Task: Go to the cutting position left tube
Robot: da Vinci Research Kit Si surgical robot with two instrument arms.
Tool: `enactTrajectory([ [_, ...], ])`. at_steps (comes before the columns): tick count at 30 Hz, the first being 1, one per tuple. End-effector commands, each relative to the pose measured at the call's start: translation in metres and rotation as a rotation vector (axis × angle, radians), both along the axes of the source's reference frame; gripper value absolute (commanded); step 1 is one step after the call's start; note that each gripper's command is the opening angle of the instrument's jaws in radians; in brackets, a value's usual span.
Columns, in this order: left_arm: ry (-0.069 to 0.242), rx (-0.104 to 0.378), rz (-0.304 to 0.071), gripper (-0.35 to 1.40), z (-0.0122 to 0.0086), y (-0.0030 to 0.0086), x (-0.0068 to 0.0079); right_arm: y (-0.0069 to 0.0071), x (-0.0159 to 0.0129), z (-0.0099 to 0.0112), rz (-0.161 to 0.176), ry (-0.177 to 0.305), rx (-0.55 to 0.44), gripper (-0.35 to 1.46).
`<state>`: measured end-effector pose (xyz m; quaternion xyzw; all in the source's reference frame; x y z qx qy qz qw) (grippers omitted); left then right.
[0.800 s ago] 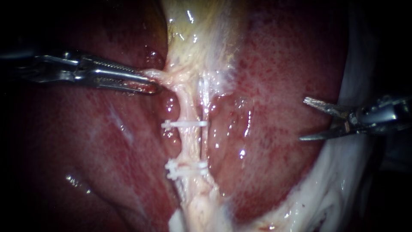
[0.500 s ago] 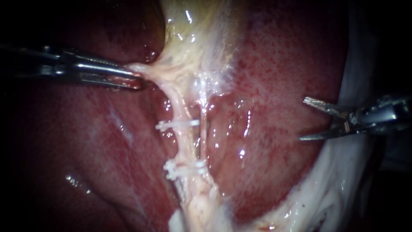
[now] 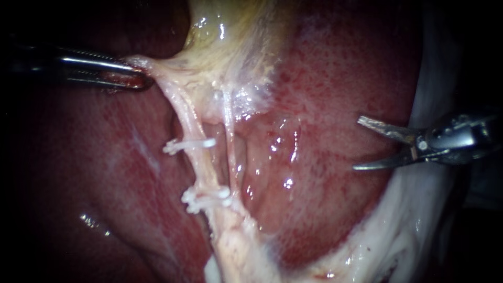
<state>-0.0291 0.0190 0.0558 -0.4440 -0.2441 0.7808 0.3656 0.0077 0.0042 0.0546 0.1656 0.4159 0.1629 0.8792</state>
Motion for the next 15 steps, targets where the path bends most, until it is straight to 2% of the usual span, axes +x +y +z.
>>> enactTrajectory([
  [1, 0.001, 0.000, -0.001, -0.35, 0.0000, 0.0000, -0.0001, -0.0001, 0.0006, 0.0000, -0.009, 0.012, 0.036, 1.43],
  [4, 0.001, 0.000, -0.002, -0.35, 0.0000, 0.0000, -0.0002, -0.0001, 0.0023, 0.0003, -0.027, 0.052, 0.108, 1.43],
  [11, 0.002, -0.001, -0.003, -0.35, 0.0000, -0.0001, -0.0004, -0.0001, 0.0054, 0.0013, -0.093, 0.143, 0.241, 1.43],
  [15, 0.003, -0.001, -0.003, -0.35, 0.0001, -0.0002, -0.0005, 0.0001, 0.0067, 0.0016, -0.128, 0.178, 0.300, 1.43],
])
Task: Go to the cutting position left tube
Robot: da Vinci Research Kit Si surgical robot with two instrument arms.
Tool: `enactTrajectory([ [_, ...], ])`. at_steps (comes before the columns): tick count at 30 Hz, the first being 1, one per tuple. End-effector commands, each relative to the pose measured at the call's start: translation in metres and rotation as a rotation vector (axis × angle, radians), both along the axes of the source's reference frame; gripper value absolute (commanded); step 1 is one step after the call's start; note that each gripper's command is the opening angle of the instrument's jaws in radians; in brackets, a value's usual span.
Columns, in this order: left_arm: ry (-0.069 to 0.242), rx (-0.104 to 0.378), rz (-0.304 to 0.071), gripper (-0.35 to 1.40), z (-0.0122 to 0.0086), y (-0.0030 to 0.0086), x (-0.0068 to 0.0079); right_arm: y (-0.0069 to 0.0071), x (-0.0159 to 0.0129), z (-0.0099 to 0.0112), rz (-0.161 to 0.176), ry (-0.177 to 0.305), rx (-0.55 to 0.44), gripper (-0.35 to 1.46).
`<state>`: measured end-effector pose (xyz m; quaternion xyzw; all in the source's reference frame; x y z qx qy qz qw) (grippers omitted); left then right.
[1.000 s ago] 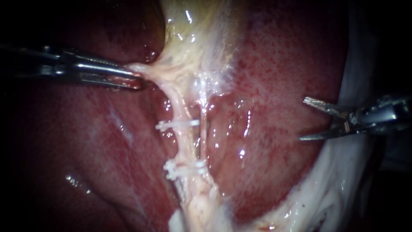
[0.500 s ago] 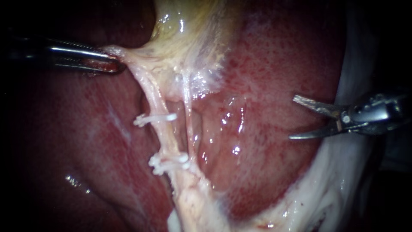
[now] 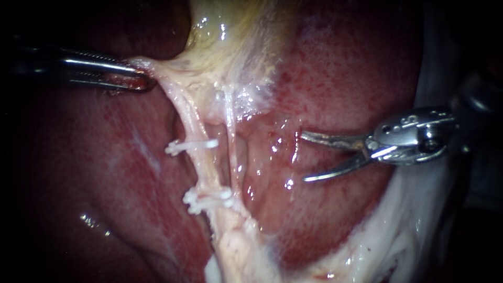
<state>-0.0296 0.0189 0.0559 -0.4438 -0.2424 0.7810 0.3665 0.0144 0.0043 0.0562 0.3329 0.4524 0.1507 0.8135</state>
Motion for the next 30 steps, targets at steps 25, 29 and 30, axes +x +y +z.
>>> enactTrajectory([
  [25, 0.004, -0.002, -0.004, -0.35, 0.0001, -0.0001, -0.0003, -0.0036, 0.0087, 0.0072, -0.177, 0.039, 0.138, 1.43],
  [29, 0.004, -0.002, -0.005, -0.35, 0.0000, -0.0001, -0.0003, -0.0041, 0.0087, 0.0088, -0.176, 0.027, 0.143, 1.43],
  [30, 0.004, -0.002, -0.005, -0.35, 0.0001, -0.0002, -0.0003, -0.0042, 0.0087, 0.0092, -0.176, 0.027, 0.142, 1.43],
])
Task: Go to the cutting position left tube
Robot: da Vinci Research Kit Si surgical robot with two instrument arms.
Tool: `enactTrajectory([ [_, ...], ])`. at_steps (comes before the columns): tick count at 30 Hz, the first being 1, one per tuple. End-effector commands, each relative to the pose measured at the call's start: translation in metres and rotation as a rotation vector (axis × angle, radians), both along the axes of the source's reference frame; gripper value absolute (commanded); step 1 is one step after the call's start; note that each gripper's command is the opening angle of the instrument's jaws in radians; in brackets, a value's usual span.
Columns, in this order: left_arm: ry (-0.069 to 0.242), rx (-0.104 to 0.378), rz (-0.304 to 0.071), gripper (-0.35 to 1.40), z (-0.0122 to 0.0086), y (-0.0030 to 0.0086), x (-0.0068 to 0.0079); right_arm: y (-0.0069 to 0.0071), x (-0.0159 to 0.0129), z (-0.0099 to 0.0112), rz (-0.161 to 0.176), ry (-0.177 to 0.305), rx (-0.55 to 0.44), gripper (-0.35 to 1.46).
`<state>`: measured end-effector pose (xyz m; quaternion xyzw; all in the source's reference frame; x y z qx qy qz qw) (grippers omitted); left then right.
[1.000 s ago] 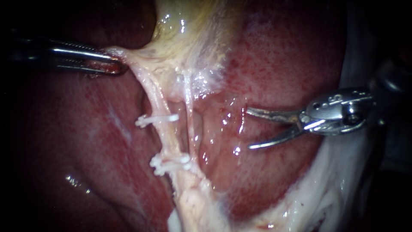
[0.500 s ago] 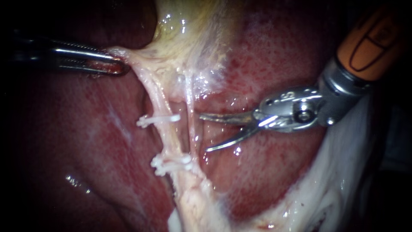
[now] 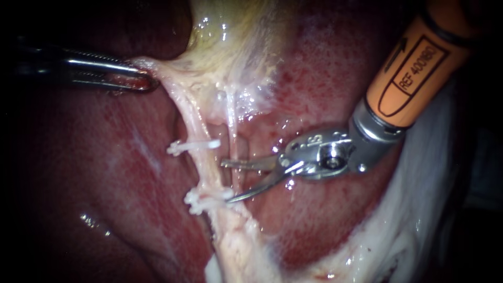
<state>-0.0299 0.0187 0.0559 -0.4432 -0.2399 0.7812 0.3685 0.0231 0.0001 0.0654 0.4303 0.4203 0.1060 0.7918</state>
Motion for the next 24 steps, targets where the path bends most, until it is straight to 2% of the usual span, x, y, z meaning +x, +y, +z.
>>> enactTrajectory([
  [1, 0.000, 0.000, 0.000, -0.35, 0.0000, 0.0000, 0.0000, 0.0000, 0.0000, 0.0003, 0.000, 0.000, -0.003, 1.43],
  [6, 0.000, -0.001, 0.000, -0.35, 0.0001, 0.0000, -0.0001, 0.0001, 0.0000, 0.0014, 0.002, -0.008, 0.003, 1.43],
  [11, 0.000, -0.001, 0.000, -0.35, 0.0001, 0.0000, -0.0001, 0.0004, 0.0006, 0.0016, 0.006, -0.010, 0.001, 1.45],
  [24, 0.000, -0.001, 0.000, -0.35, 0.0001, 0.0000, 0.0000, 0.0003, 0.0055, 0.0006, -0.007, 0.054, 0.055, 1.45],
])
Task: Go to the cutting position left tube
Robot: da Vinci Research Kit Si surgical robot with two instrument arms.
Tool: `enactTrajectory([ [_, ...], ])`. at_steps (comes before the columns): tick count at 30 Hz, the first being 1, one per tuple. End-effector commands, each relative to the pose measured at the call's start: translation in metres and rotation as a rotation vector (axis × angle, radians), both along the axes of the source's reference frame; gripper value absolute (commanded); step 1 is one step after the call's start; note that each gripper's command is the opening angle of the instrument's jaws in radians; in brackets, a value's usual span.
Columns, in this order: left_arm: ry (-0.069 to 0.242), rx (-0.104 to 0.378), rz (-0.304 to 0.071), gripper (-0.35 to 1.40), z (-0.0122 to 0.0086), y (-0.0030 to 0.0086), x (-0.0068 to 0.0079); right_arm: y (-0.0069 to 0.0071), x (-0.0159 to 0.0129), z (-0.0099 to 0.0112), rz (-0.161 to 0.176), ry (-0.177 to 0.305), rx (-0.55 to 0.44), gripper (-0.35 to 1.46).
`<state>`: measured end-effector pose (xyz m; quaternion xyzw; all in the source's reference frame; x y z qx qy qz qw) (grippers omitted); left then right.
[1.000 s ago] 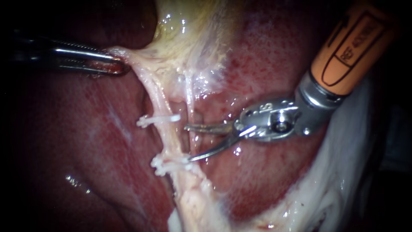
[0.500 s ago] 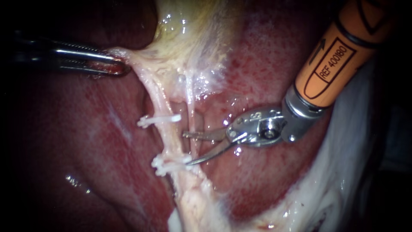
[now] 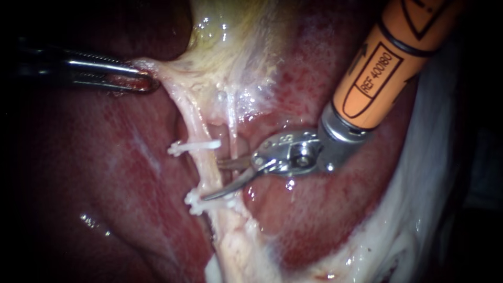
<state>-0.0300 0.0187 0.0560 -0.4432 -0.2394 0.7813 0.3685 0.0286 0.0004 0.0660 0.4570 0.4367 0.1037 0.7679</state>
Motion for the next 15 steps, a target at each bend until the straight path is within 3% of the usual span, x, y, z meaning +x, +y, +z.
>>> enactTrajectory([
  [1, 0.000, 0.000, 0.000, -0.35, 0.0000, 0.0000, 0.0000, 0.0000, 0.0003, -0.0001, -0.001, 0.005, -0.001, 1.45],
  [10, 0.000, 0.000, 0.000, -0.35, 0.0000, 0.0000, 0.0000, 0.0003, 0.0031, -0.0011, 0.031, 0.050, 0.048, 1.45],
  [15, 0.000, 0.000, 0.000, -0.35, 0.0001, 0.0000, -0.0001, 0.0011, 0.0038, -0.0027, 0.057, 0.077, 0.092, 1.45],
])
